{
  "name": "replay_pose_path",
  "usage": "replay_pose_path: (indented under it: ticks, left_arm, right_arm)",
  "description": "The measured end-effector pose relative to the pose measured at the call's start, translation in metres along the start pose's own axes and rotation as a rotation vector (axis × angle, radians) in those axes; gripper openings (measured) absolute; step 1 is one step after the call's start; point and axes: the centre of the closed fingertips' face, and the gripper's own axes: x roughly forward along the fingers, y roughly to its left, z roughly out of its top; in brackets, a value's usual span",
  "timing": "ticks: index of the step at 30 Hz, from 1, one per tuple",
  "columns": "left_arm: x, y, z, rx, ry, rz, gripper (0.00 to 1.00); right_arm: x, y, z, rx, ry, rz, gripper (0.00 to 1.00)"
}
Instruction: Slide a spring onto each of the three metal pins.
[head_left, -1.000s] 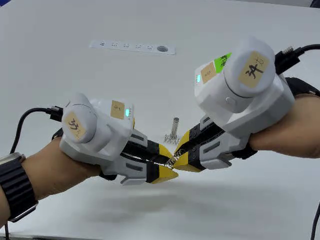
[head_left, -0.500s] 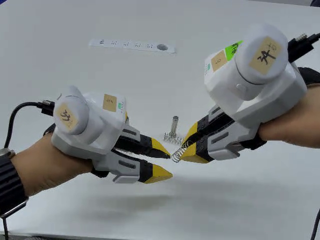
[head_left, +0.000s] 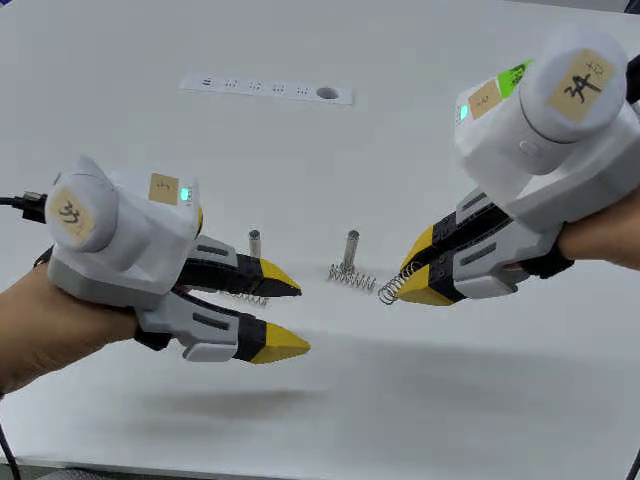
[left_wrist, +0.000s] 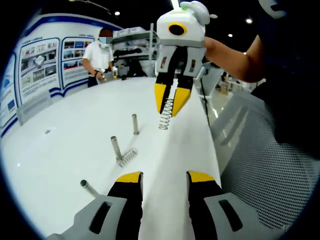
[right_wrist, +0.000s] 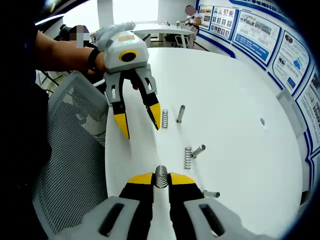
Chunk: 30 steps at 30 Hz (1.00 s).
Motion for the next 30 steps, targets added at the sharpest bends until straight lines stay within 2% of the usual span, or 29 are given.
replay_pose_path:
  ticks: [15, 30]
  left_arm:
    - [-0.037, 0.01, -0.001, -0.079, -0.082, 0.114, 0.41]
    - [-0.049, 0.011, -0.002, -0.123, -0.14, 0.176, 0.44]
  right_arm:
    - [-0.018, -0.021, -0.008, 0.029, 0.007, -0.052, 0.12]
    - [-0.036, -0.044, -0.012, 0.036, 0.033, -0.098, 0.12]
